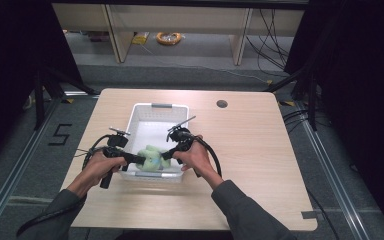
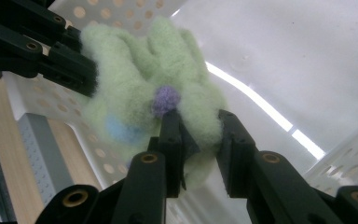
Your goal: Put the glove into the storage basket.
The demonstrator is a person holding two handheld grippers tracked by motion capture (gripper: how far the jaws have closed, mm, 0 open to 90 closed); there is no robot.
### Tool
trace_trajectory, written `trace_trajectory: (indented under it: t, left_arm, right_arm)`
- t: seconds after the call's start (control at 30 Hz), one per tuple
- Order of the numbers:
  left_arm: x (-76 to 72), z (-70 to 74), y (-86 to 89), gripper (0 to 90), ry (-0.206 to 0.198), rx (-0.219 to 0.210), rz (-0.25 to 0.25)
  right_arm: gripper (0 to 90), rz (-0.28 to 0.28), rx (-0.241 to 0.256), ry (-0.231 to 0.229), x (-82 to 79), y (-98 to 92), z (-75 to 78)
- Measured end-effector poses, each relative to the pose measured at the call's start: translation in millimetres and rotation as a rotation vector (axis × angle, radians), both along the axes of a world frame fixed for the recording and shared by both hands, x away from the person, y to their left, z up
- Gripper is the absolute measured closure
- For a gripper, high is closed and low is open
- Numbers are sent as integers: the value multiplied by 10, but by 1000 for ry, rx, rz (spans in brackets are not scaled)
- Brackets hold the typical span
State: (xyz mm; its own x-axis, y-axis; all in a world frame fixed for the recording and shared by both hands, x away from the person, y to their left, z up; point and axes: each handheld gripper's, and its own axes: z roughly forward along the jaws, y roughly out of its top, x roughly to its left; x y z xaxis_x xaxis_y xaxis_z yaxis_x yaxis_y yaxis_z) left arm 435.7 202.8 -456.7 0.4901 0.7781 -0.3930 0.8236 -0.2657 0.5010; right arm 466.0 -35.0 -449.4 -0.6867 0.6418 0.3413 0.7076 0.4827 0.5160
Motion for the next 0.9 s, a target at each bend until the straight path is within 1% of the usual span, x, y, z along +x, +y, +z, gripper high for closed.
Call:
trace_trajectory:
  t: [0.03, 0.07, 0.1, 0.13, 0.17, 0.2, 0.23, 0.3, 0.33, 0.4, 0.43, 0.47, 0.5, 0.53, 0.57, 0.6, 0.63, 0.67, 0.7, 0.73, 0.77, 0.8, 0.83, 0.9]
  left_arm:
    - [-1, -9, -5, 749, -1, 9, 0]
    - [-1, -9, -5, 748, -1, 9, 0]
    - [-3, -19, -11, 748, 2, 10, 0]
    - [-4, -32, -16, 746, -3, 12, 4]
    - [-1, -44, -16, 744, 6, 17, 1]
    - [-1, -44, -16, 742, 6, 17, 1]
    - [0, -46, -24, 739, 3, 19, 7]
    - [1, -46, -32, 735, -2, 37, 0]
    - [1, -45, -42, 722, -6, 51, -1]
    - [-1, -45, -54, 716, -10, 55, 2]
    - [2, -39, -52, 707, -12, 70, -9]
    - [6, -34, -46, 695, -14, 76, -21]
    - [-1, -36, -75, 679, -24, 60, 4]
    - [2, -29, -68, 649, -25, 65, -6]
    - [9, -15, -77, 628, -33, 60, 10]
    - [9, -15, -77, 599, -33, 60, 10]
    - [12, 15, -88, 576, -57, 88, 15]
    - [12, 15, -88, 572, -57, 88, 15]
    - [17, 34, -88, 572, -64, 93, 23]
    - [17, 42, -91, 546, -68, 88, 33]
    - [22, 58, -82, 534, -68, 94, 36]
    - [22, 72, -77, 520, -73, 90, 47]
    - [17, 85, -76, 509, -74, 84, 58]
    - [1, 113, -67, 505, -85, 79, 49]
  right_arm:
    - [739, -2, -5, -1, 2, 9, -10]
    - [739, -2, -5, -1, 2, 9, -10]
    - [738, 4, -13, -13, 6, 14, -21]
    - [736, 2, -18, -9, 4, 22, -25]
    - [734, -3, -30, -3, 5, 30, -33]
    - [734, -3, -30, -3, 5, 30, -33]
    - [729, 2, -40, -5, 4, 39, -34]
    - [726, 8, -45, -7, 8, 41, -34]
    - [718, 5, -58, -21, 10, 51, -33]
    - [713, 9, -60, -19, 9, 57, -34]
    - [703, 9, -63, -25, 6, 65, -40]
    - [686, 13, -75, -23, 5, 68, -35]
    - [662, 11, -85, -30, 2, 71, -33]
    - [652, 6, -98, -47, 5, 69, -28]
    - [639, -8, -96, -34, -6, 73, -12]
    - [639, -8, -96, -34, -6, 73, -12]
    - [581, -13, -103, -35, 4, 65, 8]
    - [581, -13, -103, -35, 4, 65, 8]
    - [574, -15, -103, -46, 4, 62, 20]
    - [570, -10, -107, -60, 7, 58, 40]
    - [561, -15, -107, -55, 0, 62, 59]
    - [554, 3, -101, -80, 17, 50, 73]
    - [546, -23, -98, -71, 2, 54, 102]
    - [540, -15, -95, -102, -3, 32, 168]
